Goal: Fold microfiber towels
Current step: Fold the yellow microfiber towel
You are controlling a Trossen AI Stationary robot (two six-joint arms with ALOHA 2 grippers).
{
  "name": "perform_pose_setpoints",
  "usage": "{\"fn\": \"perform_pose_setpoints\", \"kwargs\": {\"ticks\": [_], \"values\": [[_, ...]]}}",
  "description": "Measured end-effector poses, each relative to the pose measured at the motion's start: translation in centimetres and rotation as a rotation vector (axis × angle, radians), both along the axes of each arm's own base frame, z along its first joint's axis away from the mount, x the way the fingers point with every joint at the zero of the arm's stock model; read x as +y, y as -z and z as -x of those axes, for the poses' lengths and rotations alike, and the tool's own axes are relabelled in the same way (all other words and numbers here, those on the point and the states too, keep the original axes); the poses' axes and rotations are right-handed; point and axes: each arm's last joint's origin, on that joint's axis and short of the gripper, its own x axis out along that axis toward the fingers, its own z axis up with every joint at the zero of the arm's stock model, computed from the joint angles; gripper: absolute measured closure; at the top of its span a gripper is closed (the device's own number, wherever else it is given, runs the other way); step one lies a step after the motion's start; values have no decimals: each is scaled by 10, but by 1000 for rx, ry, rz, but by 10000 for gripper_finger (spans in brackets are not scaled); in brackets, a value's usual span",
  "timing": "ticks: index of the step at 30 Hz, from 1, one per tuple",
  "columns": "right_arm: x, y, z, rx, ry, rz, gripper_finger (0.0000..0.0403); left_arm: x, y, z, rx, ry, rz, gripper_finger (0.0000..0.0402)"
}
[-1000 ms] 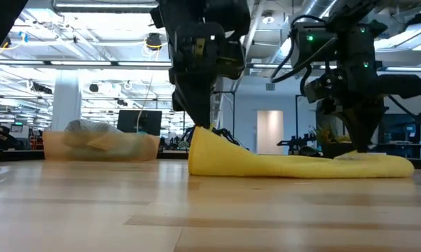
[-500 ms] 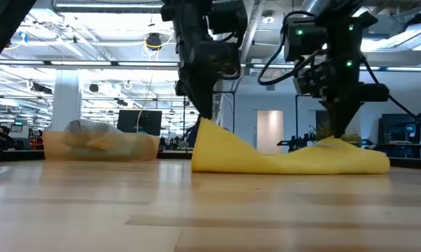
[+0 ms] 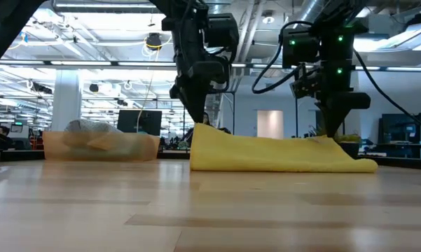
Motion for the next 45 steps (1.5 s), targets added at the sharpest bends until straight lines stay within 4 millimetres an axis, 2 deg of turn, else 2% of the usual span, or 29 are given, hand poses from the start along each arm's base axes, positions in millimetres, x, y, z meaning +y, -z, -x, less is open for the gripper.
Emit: {"fn": "perform_pose_setpoints", "kwargs": {"ticks": [6,10,19,23,26,29,31,35,38,45], "values": [[-4,0,0,-7,12,-1,361,3,0,0,-10,-5,-5,400],[-4,0,-1,-14,2,2,338,5,-1,-2,-24,-8,-50,385],[-4,0,-2,-37,23,8,273,7,-1,-3,-20,-40,-120,306],[-2,-5,-5,-79,75,-83,249,5,0,-2,-13,-40,-76,279],[6,-9,-10,-135,52,-255,239,-3,1,-2,-8,-5,16,270],[23,-9,-11,-127,-51,-426,234,-18,2,0,23,37,80,269],[36,-9,-12,-111,-126,-482,232,-28,2,2,64,58,83,270],[65,-10,-21,-156,-311,-471,233,-51,3,7,147,70,76,271],[82,-13,-37,-301,-419,-413,236,-68,2,12,207,63,42,271],[98,-27,-69,-643,-527,-304,235,-97,-9,35,374,15,-64,271]]}}
